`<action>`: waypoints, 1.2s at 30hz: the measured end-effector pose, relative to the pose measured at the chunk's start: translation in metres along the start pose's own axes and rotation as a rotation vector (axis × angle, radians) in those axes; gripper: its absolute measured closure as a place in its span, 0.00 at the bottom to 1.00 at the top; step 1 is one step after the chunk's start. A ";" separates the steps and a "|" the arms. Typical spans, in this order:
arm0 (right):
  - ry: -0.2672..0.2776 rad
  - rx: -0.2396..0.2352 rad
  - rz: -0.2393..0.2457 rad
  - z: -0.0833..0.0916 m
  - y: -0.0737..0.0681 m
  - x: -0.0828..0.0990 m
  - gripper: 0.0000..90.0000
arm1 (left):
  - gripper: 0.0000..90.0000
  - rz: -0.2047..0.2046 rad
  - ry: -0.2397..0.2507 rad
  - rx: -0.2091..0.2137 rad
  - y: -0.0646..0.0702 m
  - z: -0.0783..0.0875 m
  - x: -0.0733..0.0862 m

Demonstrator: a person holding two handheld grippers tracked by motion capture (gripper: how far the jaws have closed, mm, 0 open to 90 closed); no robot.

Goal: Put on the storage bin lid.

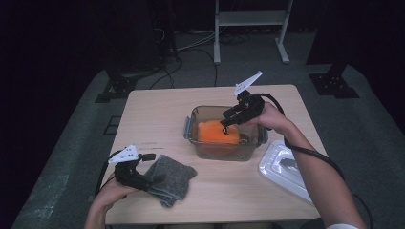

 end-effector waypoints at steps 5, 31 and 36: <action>0.005 0.010 0.004 0.010 -0.002 0.002 0.55 | 0.05 -0.001 0.001 -0.001 0.000 0.000 0.000; 0.047 0.050 -0.030 0.051 -0.008 0.025 0.50 | 0.05 -0.006 -0.005 0.001 0.000 -0.001 0.000; 0.056 0.058 -0.037 0.058 -0.008 0.033 0.49 | 0.05 -0.007 -0.007 0.001 0.000 -0.001 0.000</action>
Point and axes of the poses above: each handheld gripper's, and its own axes: z roughly backward along the jaws, x roughly out of its underside, y roughly to its right, the point moved 8 cm from there along -z, roughly forward along the jaws, and after that the axes turned 9 degrees about -y, right-handed, at the moved point
